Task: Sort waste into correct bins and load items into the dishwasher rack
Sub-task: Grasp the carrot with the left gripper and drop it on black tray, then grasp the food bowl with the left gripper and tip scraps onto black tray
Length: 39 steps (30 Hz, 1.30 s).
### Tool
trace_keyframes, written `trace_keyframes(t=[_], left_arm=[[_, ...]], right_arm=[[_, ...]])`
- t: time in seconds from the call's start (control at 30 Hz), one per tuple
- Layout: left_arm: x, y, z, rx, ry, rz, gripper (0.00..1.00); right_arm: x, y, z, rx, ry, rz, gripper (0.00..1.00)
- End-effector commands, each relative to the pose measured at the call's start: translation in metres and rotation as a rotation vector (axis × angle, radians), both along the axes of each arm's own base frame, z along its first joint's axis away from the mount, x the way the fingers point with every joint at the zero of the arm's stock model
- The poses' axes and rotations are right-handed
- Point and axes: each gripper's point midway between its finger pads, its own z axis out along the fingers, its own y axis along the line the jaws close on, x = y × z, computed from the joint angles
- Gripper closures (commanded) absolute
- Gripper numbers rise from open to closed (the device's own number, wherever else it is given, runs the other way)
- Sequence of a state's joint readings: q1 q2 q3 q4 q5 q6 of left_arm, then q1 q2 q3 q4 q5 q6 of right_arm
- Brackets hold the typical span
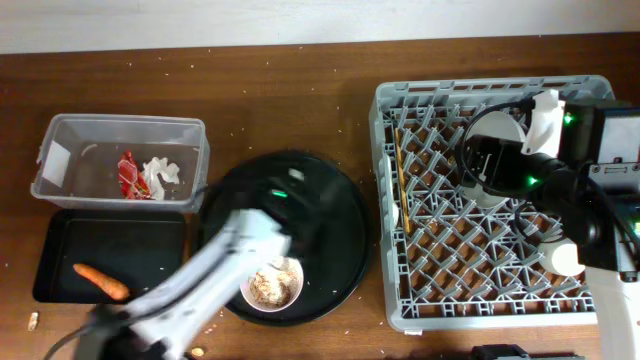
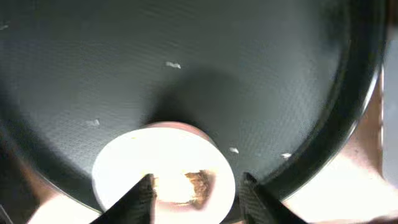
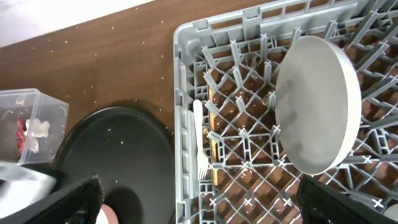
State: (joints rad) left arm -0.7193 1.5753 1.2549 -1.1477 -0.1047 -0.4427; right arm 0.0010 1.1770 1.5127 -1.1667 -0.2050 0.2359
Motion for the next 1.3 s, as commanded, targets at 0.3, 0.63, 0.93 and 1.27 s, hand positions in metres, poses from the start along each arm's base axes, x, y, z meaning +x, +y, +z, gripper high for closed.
trace_keyframes(t=[0.3, 0.63, 0.93, 1.27], left_arm=[[-0.045, -0.006, -0.094, 0.292, 0.139, -0.036, 0.66], [-0.005, 0.010, -0.043, 0.330, 0.084, -0.042, 1.00], [0.083, 0.163, 0.023, -0.431, 0.123, 0.590, 1.00], [0.039, 0.287, 0.057, -1.477, -0.671, 0.648, 1.00]], right_arm=[[-0.001, 0.002, 0.003, 0.007, -0.009, 0.004, 0.01], [-0.001, 0.002, 0.003, 0.008, -0.009, 0.004, 0.01], [-0.001, 0.002, 0.003, 0.008, -0.009, 0.004, 0.01], [-0.001, 0.002, 0.003, 0.008, -0.009, 0.004, 0.01]])
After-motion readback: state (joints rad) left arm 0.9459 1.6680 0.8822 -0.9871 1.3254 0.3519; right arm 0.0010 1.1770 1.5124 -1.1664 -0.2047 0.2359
